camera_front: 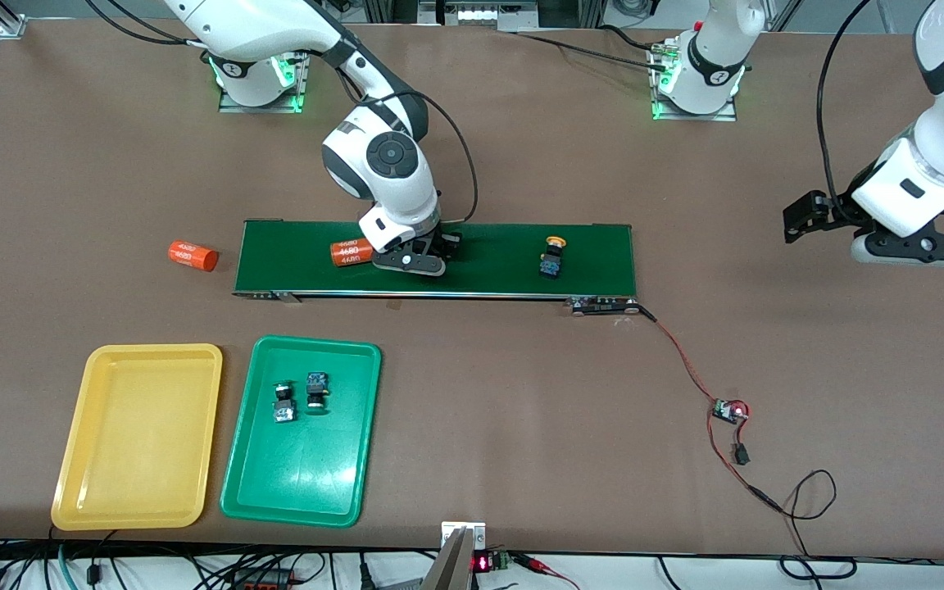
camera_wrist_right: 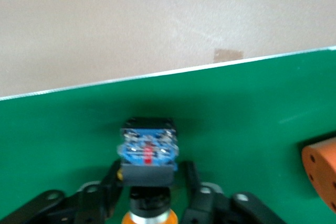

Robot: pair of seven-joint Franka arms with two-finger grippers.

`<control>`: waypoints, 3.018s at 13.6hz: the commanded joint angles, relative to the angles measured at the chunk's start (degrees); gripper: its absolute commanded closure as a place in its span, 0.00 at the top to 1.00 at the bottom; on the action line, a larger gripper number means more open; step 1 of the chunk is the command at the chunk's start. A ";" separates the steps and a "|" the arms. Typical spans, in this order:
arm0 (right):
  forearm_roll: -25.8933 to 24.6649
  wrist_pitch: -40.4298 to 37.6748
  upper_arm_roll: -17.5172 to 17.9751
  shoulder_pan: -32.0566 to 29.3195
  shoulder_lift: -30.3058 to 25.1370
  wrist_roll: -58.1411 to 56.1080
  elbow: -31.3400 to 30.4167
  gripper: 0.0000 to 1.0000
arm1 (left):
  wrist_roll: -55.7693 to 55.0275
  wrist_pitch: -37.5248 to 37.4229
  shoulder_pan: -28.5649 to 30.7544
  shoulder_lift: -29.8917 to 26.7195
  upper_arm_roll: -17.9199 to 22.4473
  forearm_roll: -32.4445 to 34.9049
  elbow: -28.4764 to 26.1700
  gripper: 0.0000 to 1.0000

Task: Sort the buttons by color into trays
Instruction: 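Carry the orange button with the right gripper over the yellow tray, then lower the orange button into the yellow tray and open the right gripper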

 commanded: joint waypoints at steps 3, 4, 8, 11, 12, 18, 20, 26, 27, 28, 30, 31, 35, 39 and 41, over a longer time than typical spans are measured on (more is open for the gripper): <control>-0.01 -5.28 0.28 -2.96 -2.20 -1.70 3.84 0.15 | 1.03 -1.81 -0.05 -0.20 0.63 -0.51 1.18 1.00; 0.16 -9.49 0.28 -3.92 -2.82 -4.58 6.21 0.15 | 0.94 -2.08 -0.05 -0.12 0.63 -0.51 1.18 1.00; 6.84 -21.74 -3.22 -7.53 -4.31 -19.88 15.36 0.16 | 1.29 -2.61 0.04 -0.12 0.71 -0.59 1.17 1.00; 6.85 -22.01 -3.94 -14.11 -5.28 -29.01 15.81 0.18 | 0.94 -2.61 -0.05 -0.12 0.63 -0.59 1.35 1.00; 6.76 -22.01 -3.94 -16.83 -5.28 -32.96 16.07 0.18 | 0.85 -2.52 -0.05 -0.03 0.54 -0.59 1.35 1.00; 6.32 -21.93 -6.65 -26.77 -3.18 -52.38 18.88 0.18 | 1.11 -2.34 -0.05 -0.03 0.28 -0.51 1.53 1.00; 6.32 -20.44 -10.25 -27.75 -1.69 -58.03 20.02 0.19 | 0.94 -2.34 -0.14 0.06 0.10 -0.51 2.14 1.00; 6.06 -4.81 -15.27 -33.29 7.18 -70.26 20.73 0.20 | 1.11 -2.34 -0.23 0.41 0.01 -0.42 2.32 1.00; 6.05 -2.26 -15.80 -33.46 8.33 -71.31 20.73 0.20 | 1.11 -2.34 -0.23 0.32 0.01 -0.42 2.32 1.00; 5.97 -0.58 -15.89 -33.47 9.30 -71.50 20.82 0.20 | 1.03 -2.34 -0.23 0.41 0.01 -0.42 2.32 1.00; 5.97 2.84 -16.07 -33.90 11.49 -71.76 20.91 0.21 | 1.03 -2.34 -0.23 0.41 0.01 -0.42 2.32 1.00; 5.97 4.08 -16.07 -34.17 12.20 -72.20 20.91 0.21 | 0.94 -2.34 -0.23 0.41 0.01 -0.42 2.32 1.00; 5.97 7.95 -16.86 -34.78 14.49 -75.44 20.82 0.26 | 1.38 -2.34 -0.32 0.50 0.01 -0.42 2.67 1.00; 6.05 9.01 -17.21 -34.96 14.93 -75.72 20.91 0.71 | 1.20 -2.26 -0.49 0.76 0.01 -0.42 2.76 1.00; 6.14 9.36 -17.21 -34.87 14.93 -75.63 20.82 0.82 | 1.29 -2.25 -0.75 1.20 0.01 -0.33 3.55 1.00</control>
